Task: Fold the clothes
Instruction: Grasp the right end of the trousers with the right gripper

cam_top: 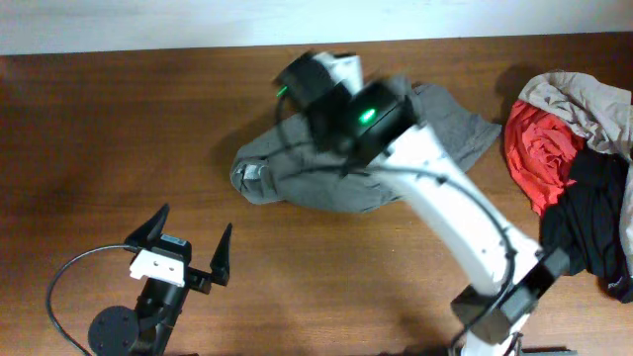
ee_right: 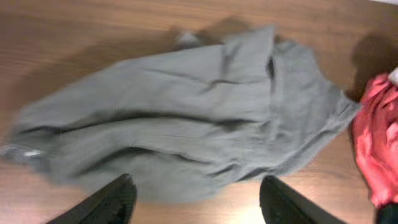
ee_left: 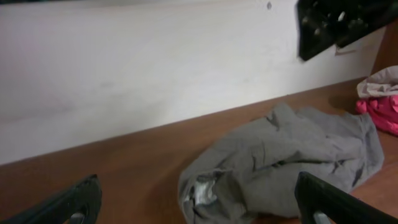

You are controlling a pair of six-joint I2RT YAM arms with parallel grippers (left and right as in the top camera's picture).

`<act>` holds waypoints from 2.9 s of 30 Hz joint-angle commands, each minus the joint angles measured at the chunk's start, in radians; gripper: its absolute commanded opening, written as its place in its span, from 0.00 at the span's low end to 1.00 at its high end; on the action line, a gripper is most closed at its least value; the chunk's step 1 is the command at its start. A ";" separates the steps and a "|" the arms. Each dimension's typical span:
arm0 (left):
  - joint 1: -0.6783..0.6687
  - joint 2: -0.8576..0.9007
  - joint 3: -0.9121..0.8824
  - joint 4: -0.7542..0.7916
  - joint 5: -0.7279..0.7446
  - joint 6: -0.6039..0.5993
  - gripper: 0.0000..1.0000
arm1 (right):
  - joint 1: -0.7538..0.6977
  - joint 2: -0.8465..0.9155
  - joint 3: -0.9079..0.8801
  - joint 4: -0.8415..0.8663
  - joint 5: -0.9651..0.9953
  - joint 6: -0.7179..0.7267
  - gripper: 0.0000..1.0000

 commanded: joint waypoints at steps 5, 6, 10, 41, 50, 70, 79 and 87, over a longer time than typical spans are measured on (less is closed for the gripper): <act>-0.004 0.019 0.023 -0.028 0.015 -0.002 0.99 | -0.419 0.055 -0.011 0.000 -0.497 -0.223 0.75; -0.004 0.025 0.023 -0.028 0.015 -0.002 0.99 | -0.465 0.076 -0.019 -0.002 -0.565 -0.248 0.75; -0.004 0.056 0.023 -0.027 0.015 -0.002 0.99 | -0.560 0.172 -0.048 -0.040 -0.695 -0.306 0.68; -0.004 0.132 0.023 -0.013 0.015 -0.002 0.99 | -0.515 0.222 -0.407 0.260 -0.998 -0.436 0.24; -0.004 0.132 0.023 -0.013 0.015 -0.002 0.99 | -0.517 0.163 -0.407 0.158 -0.557 -0.056 0.60; -0.004 0.132 0.023 -0.013 0.019 -0.002 0.99 | -0.515 0.166 -0.500 0.277 -0.645 -0.232 0.78; -0.004 0.132 0.023 -0.013 0.019 -0.003 0.99 | -0.515 0.145 -0.512 0.322 -0.775 -0.281 0.12; -0.004 0.132 0.023 -0.013 0.019 -0.002 0.99 | -0.515 -0.068 -0.415 0.270 -0.696 -0.310 0.04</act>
